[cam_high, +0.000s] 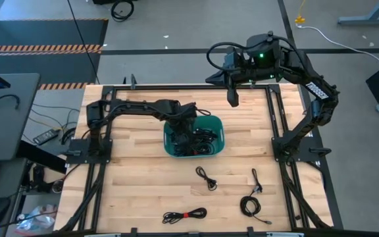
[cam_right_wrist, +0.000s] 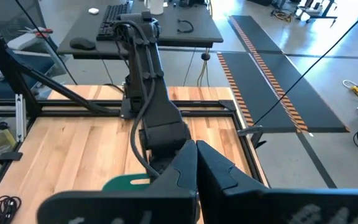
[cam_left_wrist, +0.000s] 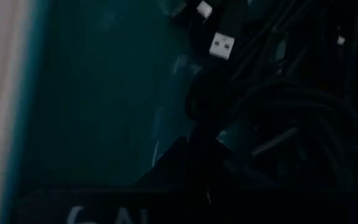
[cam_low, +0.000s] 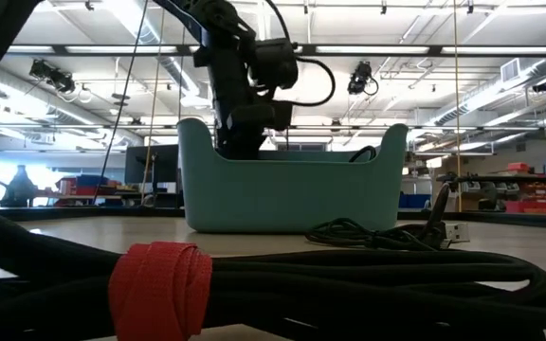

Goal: Pick and place USB-C Cables
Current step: Put the black charger cable into the green bin

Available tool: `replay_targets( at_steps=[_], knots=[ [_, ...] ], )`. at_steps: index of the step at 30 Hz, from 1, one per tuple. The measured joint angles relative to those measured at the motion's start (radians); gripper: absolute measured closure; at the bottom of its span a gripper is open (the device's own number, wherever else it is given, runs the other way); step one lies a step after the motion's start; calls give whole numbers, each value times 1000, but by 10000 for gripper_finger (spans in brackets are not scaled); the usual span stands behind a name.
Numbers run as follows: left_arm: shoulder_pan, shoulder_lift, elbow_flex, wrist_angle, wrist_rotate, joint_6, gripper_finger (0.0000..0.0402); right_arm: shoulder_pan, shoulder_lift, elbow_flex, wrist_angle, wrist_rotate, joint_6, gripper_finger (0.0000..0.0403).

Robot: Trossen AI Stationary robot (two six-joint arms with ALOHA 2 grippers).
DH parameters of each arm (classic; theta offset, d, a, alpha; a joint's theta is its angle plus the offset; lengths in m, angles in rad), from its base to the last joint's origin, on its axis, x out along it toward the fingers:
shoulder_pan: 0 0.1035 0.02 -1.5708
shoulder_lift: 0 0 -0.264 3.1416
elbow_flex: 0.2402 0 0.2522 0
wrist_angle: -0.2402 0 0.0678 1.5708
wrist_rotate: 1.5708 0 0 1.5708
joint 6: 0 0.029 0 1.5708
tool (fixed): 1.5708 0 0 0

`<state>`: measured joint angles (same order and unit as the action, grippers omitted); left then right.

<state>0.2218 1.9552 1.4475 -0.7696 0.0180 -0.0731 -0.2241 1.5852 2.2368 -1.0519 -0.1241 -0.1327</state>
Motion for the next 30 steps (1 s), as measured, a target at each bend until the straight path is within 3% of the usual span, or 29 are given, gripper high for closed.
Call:
replay_targets(
  at_steps=[22, 30],
  knots=[
    [-4, 27, 2, 19, 11, -14, 363, 0, 0, 0, -6, 0, 2, 399],
    [-6, 27, 2, 19, 16, -47, 248, 0, 0, 0, -6, 0, 2, 399]
  ],
)
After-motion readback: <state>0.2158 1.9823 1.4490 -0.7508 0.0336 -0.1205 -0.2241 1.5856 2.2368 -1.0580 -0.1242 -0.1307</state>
